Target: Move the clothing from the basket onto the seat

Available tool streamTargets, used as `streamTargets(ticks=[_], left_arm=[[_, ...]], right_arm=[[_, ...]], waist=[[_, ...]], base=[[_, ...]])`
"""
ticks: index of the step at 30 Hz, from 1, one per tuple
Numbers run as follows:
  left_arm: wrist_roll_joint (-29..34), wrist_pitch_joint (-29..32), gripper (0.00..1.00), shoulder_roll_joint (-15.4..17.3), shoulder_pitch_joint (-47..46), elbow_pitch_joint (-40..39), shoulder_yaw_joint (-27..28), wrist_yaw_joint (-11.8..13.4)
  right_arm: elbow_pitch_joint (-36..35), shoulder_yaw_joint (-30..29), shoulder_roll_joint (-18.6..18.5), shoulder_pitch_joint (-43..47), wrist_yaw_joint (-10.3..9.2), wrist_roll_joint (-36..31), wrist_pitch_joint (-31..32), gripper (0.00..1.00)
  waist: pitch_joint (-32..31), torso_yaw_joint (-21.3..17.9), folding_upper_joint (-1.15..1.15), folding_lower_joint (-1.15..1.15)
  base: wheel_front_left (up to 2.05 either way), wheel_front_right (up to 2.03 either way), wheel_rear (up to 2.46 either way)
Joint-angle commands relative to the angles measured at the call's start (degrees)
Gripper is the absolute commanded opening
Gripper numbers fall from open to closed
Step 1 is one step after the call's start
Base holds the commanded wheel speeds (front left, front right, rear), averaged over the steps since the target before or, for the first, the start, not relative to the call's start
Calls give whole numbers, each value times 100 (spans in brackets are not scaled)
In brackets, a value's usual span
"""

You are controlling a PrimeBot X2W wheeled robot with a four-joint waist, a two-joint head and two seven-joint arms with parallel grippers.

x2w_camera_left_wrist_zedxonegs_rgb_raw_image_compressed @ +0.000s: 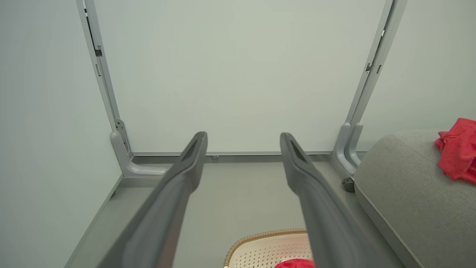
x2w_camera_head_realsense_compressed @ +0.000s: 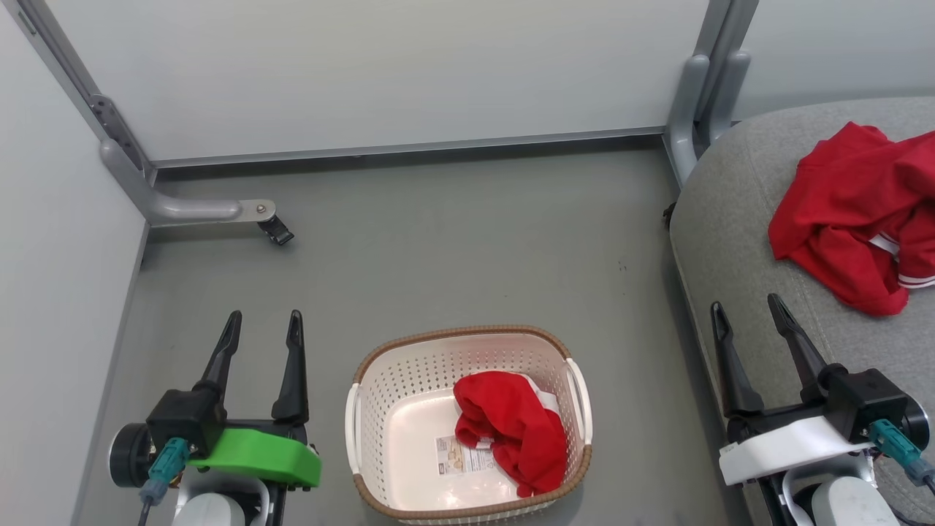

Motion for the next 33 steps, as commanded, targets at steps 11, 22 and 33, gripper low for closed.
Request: streamTargets(ticks=[11,22,33], left_arm=[[43,-3,100,-3,62,28,22,20],[441,-2,100,162,-456,386,-355,-81],[683,-3,100,506,-1274,1019,-1146,-104]], right_arm=[[51,8,-14,-21,-4,35,-11,100],[12,150,-14,-252,-4,37,-11,100],[-77,274,-15,-683,-4,10,-11,100]], waist=[[3,-7,0,0],[225,-229,0,0],[793,-709,0,0]], base=[[0,0,0],[0,0,0],[0,0,0]])
